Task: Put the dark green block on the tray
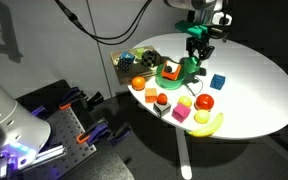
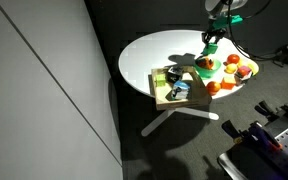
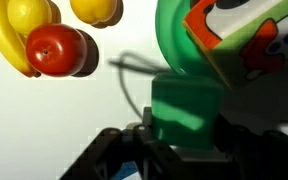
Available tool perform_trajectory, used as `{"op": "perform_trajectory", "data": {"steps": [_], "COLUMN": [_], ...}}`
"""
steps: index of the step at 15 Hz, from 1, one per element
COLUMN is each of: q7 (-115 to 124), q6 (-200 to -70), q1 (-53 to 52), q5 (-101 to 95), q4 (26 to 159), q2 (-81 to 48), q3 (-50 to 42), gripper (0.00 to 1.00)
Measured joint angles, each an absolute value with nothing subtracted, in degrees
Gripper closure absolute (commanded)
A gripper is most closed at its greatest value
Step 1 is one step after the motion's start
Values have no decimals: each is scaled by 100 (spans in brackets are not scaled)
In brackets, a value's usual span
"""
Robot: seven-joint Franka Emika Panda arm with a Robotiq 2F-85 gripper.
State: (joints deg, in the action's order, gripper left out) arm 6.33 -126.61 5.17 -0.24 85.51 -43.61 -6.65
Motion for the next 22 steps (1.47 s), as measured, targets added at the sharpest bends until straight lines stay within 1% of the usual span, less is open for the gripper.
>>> {"op": "perform_trajectory", "data": {"steps": [6,10,11,19,20,22], "q7": [183,-9,-17,-17,-17,-17], "q6": [-13331,-13403,-13403,-13403,-13403,-13403], "q1": [582,635,645,639,639,638], "q5": [111,168,168,168,168,168], "q4": [9591,10080,10157,10184,10184,10184], "q2": [-3552,-3141,-3071,-3098,-3098,-3103], "q3": [-420,-365,-365,-367,-367,-367], "gripper": [69,69,44,44,69,69]}}
